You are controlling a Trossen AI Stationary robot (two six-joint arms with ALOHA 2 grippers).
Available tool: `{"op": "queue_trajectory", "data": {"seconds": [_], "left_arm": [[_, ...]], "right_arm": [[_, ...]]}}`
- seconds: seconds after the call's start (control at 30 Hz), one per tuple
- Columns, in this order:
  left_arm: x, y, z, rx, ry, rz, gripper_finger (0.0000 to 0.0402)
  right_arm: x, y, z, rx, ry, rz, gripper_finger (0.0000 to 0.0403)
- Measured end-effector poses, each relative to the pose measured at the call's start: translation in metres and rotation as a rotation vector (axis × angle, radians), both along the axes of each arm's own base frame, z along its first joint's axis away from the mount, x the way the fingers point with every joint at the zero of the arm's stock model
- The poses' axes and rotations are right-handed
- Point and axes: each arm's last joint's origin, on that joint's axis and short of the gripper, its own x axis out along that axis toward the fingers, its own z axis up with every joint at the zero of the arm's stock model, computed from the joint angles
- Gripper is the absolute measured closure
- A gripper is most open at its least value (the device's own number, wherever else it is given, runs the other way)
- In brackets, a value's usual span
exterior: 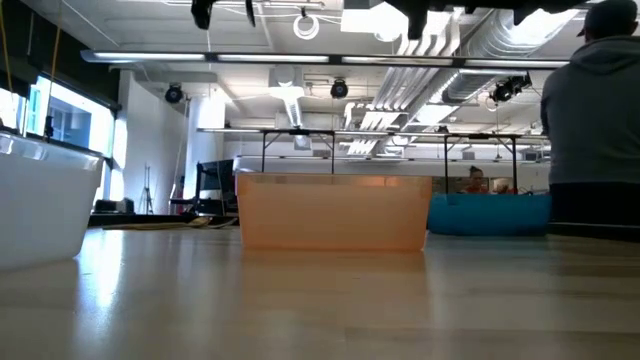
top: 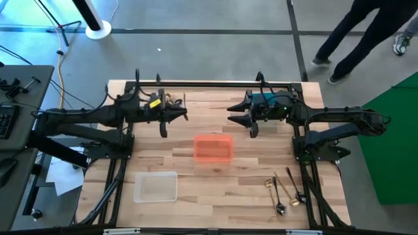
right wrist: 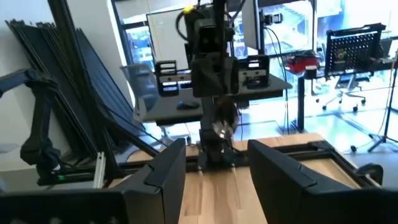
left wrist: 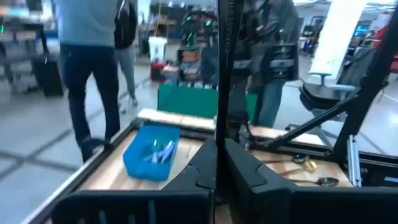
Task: Sort silverware by color (type)
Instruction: Put the top right black spoon into the orange bin
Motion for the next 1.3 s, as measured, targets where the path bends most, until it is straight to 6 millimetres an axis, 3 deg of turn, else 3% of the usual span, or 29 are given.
{"op": "queue_trajectory", "data": {"seconds": [1.3], "left_arm": [[0.001,-0.0052,0.003,0.017,-0.03,-0.021,0.0401]], "right_arm": [[0.0002,0.0014,-0.0003,-0.016,0.002,0.005,0.0245]]}}
